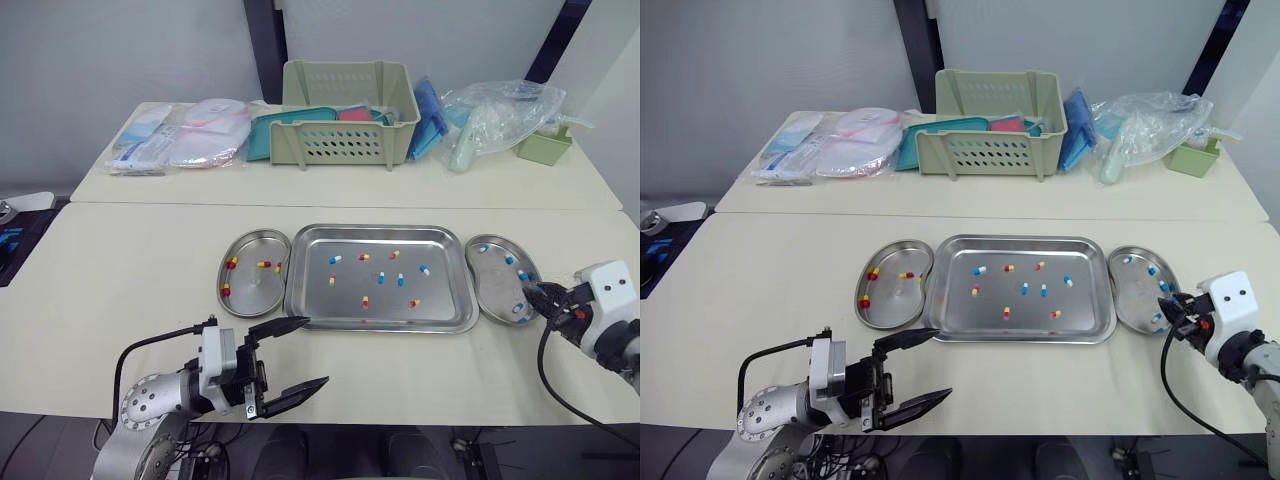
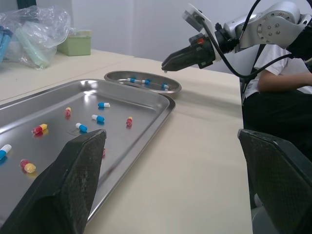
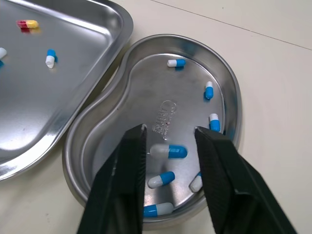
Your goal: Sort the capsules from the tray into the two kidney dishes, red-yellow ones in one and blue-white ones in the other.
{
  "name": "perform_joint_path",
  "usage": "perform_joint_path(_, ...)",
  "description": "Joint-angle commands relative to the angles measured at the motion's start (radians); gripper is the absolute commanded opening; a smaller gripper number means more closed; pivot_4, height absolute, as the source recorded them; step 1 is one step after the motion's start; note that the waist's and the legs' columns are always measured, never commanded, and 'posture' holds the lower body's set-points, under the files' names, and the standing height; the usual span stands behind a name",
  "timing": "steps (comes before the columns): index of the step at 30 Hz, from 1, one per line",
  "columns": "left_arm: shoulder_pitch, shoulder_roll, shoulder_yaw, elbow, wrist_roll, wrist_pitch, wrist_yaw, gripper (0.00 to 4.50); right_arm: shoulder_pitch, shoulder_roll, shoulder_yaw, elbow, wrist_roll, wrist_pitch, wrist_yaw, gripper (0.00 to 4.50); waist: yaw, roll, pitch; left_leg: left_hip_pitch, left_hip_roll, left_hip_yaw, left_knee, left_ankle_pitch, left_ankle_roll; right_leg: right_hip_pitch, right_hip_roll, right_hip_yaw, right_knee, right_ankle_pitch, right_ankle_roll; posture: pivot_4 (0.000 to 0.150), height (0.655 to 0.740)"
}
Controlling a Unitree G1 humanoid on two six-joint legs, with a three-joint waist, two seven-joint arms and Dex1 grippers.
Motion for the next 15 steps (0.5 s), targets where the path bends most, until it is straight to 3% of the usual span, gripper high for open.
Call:
perform_joint_path(1, 0.006, -0.008, -0.009, -0.035, -0.005, -0.018, 0.011, 4.50, -0.009, -0.011, -0.017, -0.027, 0.033, -0.004, -0.008, 2.66, 0.000, 0.000, 0.000, 0.000, 0.000, 0.000, 0.000, 0.000, 0.000, 0.000, 0.000, 0.000, 0.000, 0.000, 0.000, 0.150, 0.7400)
perform_joint_path(7, 0.018, -0.014, 0.003, -0.047, -0.002, -0.010, 0.048, 4.50, -0.006, -0.022, -0.027, -0.026, 0.055, -0.022, -0.005, 4.45, 0.000, 0.000, 0.000, 0.000, 0.000, 0.000, 0.000, 0.000, 0.000, 0.000, 0.000, 0.000, 0.000, 0.000, 0.000, 0.150, 0.7400)
perform_joint_path(15, 0.087, 0.023, 0.115, -0.126, -0.017, 0.108, 0.233, 4.50, 0.072, -0.097, -0.055, 0.007, 0.054, -0.177, 0.104, 4.45, 0.001, 0.000, 0.000, 0.000, 0.000, 0.000, 0.000, 0.000, 0.000, 0.000, 0.000, 0.000, 0.000, 0.000, 0.000, 0.150, 0.7400)
